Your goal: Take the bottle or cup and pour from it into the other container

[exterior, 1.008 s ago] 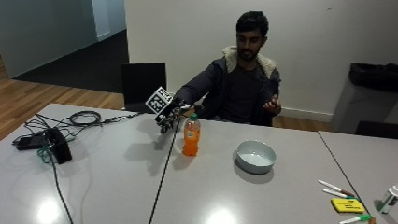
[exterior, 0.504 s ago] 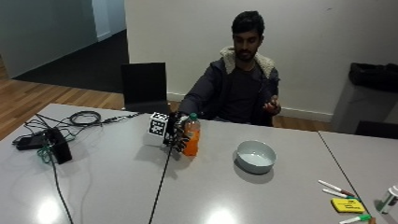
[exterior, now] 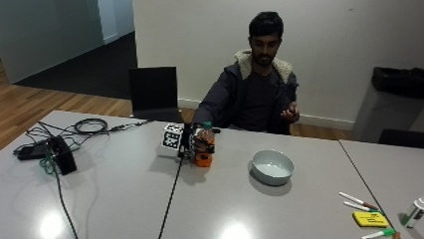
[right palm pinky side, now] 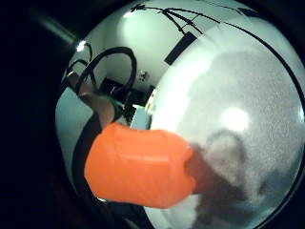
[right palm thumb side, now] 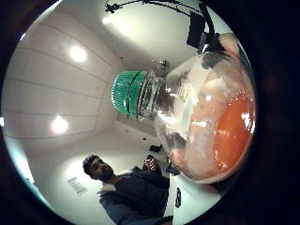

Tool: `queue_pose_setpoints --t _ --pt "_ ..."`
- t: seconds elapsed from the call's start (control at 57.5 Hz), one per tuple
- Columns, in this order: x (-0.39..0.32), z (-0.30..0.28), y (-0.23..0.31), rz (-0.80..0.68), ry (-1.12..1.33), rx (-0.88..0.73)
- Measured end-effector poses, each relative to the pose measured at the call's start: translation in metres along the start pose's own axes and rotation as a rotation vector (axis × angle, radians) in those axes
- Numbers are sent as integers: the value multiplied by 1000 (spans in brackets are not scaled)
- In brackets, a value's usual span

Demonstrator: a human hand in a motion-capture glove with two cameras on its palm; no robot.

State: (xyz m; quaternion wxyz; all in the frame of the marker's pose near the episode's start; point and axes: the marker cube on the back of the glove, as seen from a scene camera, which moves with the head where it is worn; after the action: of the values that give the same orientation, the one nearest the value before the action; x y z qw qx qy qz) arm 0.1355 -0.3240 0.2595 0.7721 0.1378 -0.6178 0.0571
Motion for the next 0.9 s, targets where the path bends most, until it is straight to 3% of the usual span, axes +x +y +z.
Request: queue_pose_setpoints --t 0.209,0.365,0.417,0.504,0.626,0.678,0.765,0.904 --pt "-16 3 -4 8 13 37" --pt "-66 14 -7 -109 61 25" --pt "-81 14 2 -214 145 -114" --pt "-109 27 6 -262 295 -189" --pt "-149 72 -21 -93 476 -6" --pt "-155 87 -32 -151 572 38" --pt "-167 108 -16 -64 765 -152" --pt "-170 157 -12 -138 1043 -187"
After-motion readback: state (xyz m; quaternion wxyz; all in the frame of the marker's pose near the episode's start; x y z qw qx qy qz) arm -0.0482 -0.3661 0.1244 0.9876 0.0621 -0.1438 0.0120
